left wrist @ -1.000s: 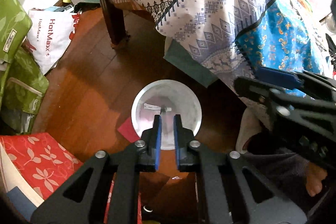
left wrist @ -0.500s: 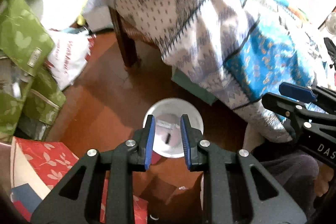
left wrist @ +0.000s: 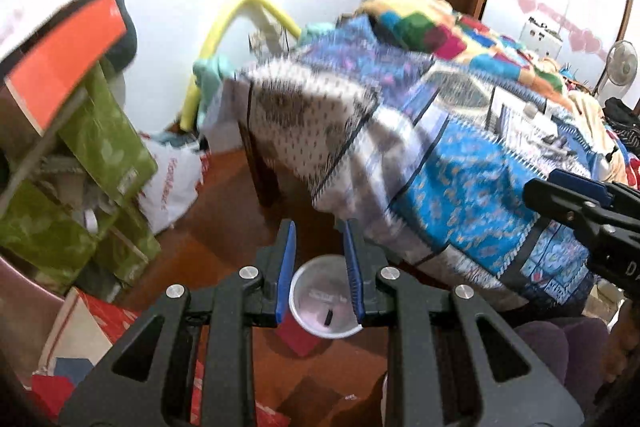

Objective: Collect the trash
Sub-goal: 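Open the right tool over the bucket while the left tool releases the pen, then move both open tools back over the items on the bed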

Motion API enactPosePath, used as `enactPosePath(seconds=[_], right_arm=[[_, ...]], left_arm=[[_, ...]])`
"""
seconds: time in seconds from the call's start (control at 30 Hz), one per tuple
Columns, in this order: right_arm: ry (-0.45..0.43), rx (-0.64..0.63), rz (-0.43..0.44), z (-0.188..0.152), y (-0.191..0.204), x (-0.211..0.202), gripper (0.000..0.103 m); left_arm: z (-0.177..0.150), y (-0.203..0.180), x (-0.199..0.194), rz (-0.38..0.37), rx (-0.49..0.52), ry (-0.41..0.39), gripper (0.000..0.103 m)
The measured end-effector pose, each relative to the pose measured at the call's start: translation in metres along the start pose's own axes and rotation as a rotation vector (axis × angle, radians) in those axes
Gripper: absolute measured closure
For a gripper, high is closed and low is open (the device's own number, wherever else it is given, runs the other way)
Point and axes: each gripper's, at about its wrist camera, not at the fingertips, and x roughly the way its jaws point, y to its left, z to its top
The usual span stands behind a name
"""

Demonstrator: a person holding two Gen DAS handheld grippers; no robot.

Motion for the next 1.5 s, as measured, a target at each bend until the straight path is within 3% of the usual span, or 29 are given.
enactPosePath(seconds=[0.2, 0.47, 0.73, 0.83, 1.0, 1.17, 1.5], right_arm=[[-0.111, 0.036, -0.020, 0.005, -0.020, -0.050, 0.059], [-0.232, 0.089, -0.095, 0.002, -0.062, -0.105, 0.059], [-0.299, 0.161, -0.214, -0.011, -0.122, -0.148, 0.058], [-0.311, 0.185, -0.256, -0.016, -0.147, -0.161, 0.058], [-0.310, 0.233, -0.312, -0.023, -0.188, -0.171, 0.057], [-0.298, 0.278, -0.336, -0.027, -0.225, -0.171, 0.044], [-0.206, 0.321, -0.295, -0.025, -0.281, -0.126, 0.044]], left_arm=[[0.015, -0.027, -0.038, -0.040, 0.037, -0.089, 0.079], [0.034, -0.095, -0.076, -0.126, 0.105, -0.194, 0.079], [0.051, -0.178, -0.075, -0.247, 0.196, -0.203, 0.079], [0.053, -0.209, -0.070, -0.271, 0.248, -0.195, 0.079], [0.058, -0.251, -0.054, -0.305, 0.294, -0.175, 0.061], [0.067, -0.282, -0.026, -0.343, 0.307, -0.125, 0.049], [0.083, -0.321, 0.061, -0.365, 0.307, 0.011, 0.047]])
